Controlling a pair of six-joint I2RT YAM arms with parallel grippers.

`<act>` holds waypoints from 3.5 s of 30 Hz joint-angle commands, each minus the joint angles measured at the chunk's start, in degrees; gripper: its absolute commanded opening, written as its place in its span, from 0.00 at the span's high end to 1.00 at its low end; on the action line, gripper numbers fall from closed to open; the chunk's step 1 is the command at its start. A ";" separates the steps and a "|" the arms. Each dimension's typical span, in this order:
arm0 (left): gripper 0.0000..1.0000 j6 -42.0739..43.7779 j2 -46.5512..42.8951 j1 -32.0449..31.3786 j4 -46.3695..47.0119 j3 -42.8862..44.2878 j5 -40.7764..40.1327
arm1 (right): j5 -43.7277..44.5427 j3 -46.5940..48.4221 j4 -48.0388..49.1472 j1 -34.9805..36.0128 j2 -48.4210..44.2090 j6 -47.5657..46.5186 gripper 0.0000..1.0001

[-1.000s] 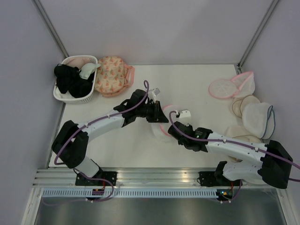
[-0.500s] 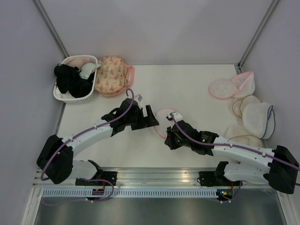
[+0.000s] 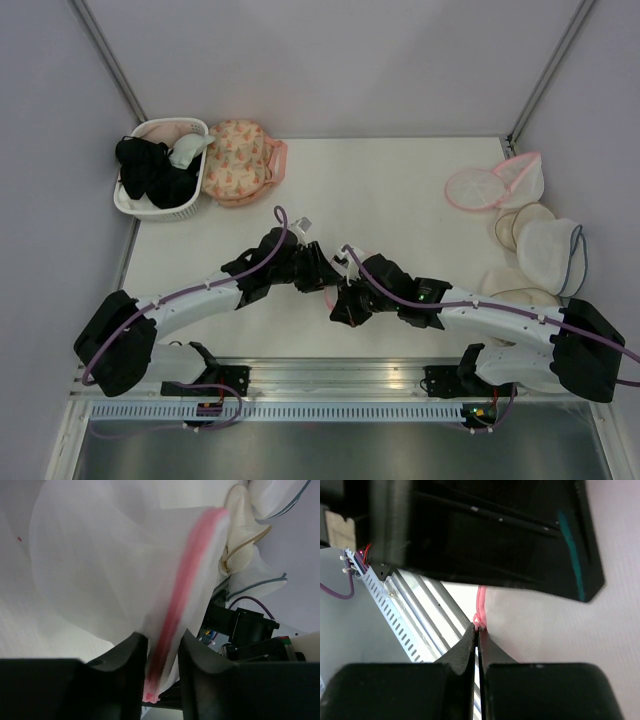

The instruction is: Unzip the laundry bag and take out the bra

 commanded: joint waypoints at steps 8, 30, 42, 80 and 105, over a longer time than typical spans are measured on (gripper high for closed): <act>0.98 -0.01 -0.76 -0.05 1.65 0.10 -4.28 | 2.20 0.37 -2.94 0.76 -3.16 -0.97 1.00; 0.00 0.78 -9.79 1.63 -1.17 -3.22 -16.58 | 42.29 4.50 -34.15 -2.22 -3.16 15.02 1.00; 0.01 1.93 -6.31 1.98 6.65 -8.95 -20.92 | 41.15 1.25 -31.87 -5.30 -1.40 14.85 1.00; 0.98 -3.79 2.93 1.98 19.14 -8.86 -4.30 | 26.56 16.62 -22.12 -5.13 -3.62 1.58 0.02; 0.98 -2.47 -9.37 1.98 12.55 -15.19 -10.53 | 50.90 32.81 -47.40 -7.15 19.18 7.02 0.02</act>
